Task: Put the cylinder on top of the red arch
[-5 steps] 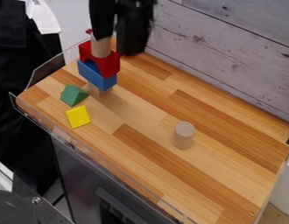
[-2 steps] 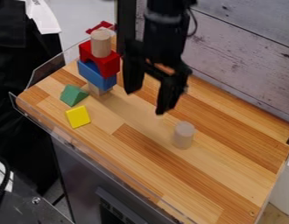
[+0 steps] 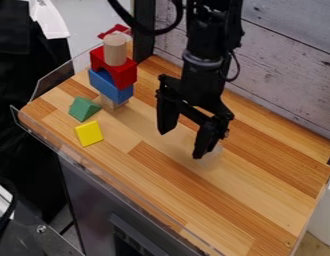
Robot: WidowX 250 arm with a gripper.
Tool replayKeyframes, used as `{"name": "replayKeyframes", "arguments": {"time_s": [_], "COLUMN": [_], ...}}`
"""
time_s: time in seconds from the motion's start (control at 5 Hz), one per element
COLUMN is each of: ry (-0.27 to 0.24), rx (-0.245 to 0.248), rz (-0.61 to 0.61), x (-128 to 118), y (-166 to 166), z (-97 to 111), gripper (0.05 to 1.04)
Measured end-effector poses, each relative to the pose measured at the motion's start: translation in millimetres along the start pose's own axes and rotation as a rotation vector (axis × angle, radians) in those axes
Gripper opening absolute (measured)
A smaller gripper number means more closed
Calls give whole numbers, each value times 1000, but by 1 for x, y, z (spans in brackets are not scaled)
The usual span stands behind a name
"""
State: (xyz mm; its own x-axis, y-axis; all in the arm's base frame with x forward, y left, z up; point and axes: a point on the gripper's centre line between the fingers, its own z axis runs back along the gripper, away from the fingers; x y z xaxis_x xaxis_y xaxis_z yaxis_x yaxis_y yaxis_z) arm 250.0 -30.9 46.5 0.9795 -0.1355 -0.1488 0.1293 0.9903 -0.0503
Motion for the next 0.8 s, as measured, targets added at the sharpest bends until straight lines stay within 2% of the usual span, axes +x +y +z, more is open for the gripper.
{"name": "replayKeyframes", "arguments": {"time_s": [0.2, 0.6, 0.8], "ry": [-11, -86, -68], "rx": [-24, -45, -10], "rz": [77, 162, 168], "x": [2, 0, -1], "y": [0, 10, 13], "z": [-1, 24, 24], "gripper": [998, 998, 998]}}
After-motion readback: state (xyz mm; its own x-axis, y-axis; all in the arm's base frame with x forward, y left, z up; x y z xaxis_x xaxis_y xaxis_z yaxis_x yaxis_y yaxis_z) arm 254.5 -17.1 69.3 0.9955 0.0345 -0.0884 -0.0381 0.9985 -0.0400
